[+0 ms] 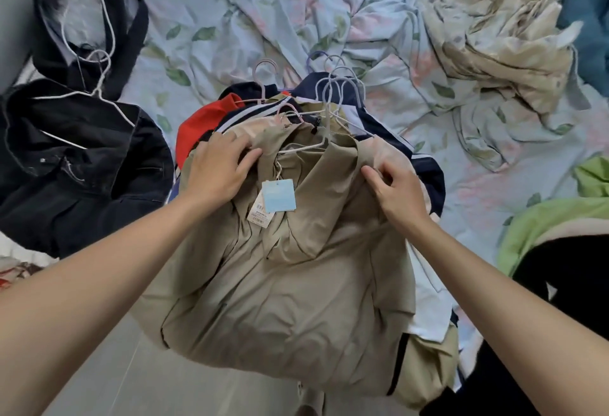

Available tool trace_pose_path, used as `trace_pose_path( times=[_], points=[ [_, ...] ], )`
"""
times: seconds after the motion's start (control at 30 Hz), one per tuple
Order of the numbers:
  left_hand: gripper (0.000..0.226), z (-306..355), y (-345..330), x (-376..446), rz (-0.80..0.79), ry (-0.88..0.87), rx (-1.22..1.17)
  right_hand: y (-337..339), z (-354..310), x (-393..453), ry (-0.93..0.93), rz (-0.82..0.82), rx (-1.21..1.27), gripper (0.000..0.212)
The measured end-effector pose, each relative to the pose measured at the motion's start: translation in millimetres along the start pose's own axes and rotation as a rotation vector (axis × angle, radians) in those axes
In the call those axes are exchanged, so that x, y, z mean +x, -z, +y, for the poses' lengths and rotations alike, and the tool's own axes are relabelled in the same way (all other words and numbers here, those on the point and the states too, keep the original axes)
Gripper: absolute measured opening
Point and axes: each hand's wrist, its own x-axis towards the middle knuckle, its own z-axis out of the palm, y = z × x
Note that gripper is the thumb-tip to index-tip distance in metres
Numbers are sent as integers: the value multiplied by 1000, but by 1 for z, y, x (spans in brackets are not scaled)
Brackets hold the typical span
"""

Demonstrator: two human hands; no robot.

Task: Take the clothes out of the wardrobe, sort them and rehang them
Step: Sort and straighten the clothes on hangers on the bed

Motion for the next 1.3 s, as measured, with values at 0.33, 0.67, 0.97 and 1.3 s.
trace_pose_path(
  times=[0.33, 0.67, 0.97, 1.3],
  points=[
    [39, 98, 76, -117, -7, -73, -169, 92, -14, -155, -106, 73, 103, 59],
    [58, 270, 193, -349, -7, -109, -56, 235, -30, -431, -185, 93, 292, 58],
    [57, 413, 256, -476, -40, -386, -185, 414, -24, -608, -180, 261, 194, 54],
    [62, 543, 256, -477, -168, -435, -428, 540, -21, -657, -111, 492, -69, 22]
  ],
)
